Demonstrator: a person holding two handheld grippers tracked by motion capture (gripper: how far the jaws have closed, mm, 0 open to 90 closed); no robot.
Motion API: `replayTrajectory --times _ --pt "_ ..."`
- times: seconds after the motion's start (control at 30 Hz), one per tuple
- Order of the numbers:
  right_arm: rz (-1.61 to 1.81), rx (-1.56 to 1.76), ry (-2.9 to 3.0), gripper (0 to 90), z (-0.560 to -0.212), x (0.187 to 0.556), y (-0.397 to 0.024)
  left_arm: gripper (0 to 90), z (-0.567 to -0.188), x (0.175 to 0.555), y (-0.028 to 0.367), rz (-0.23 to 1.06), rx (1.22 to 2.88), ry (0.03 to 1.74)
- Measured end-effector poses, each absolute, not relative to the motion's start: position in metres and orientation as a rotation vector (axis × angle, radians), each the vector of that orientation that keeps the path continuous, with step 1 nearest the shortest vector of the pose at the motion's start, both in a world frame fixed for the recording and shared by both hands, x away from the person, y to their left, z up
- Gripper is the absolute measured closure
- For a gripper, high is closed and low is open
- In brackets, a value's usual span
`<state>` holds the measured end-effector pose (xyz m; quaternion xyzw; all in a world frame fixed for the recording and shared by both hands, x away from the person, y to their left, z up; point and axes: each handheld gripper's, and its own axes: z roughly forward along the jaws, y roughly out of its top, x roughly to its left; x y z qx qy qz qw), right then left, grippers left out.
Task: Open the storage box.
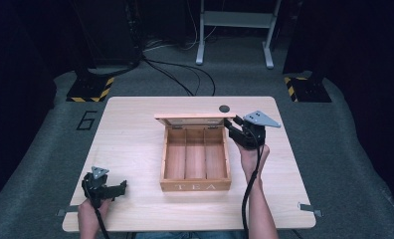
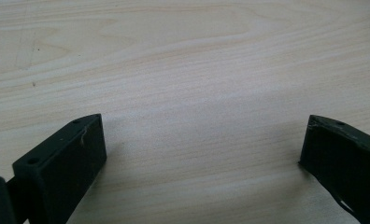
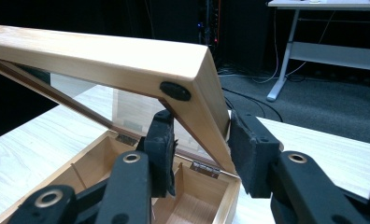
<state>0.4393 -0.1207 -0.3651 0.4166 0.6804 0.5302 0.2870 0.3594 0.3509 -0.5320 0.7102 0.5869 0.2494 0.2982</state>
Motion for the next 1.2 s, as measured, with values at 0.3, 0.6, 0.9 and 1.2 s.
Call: replayTrajectory --times 0.3,0.6,0.9,1.2 --pt "1.411 1.112 1.82 61.3 -0.3648 0.4392 -0.1207 0.2 -0.532 0.3594 0.3508 0.663 1.886 1.559" --pt "1.409 1.117 1.815 61.5 -0.3647 0.4389 -0.1202 0.2 -0.5321 0.3594 0.3508 0.663 1.886 1.559" --pt "1.411 1.11 1.815 61.4 -0.3652 0.4388 -0.1204 0.2 -0.5321 0.3596 0.351 0.666 1.887 1.557" --pt "1.408 1.104 1.819 61.4 -0.3655 0.4384 -0.121 0.2 -0.5322 0.3596 0.351 0.666 1.886 1.557"
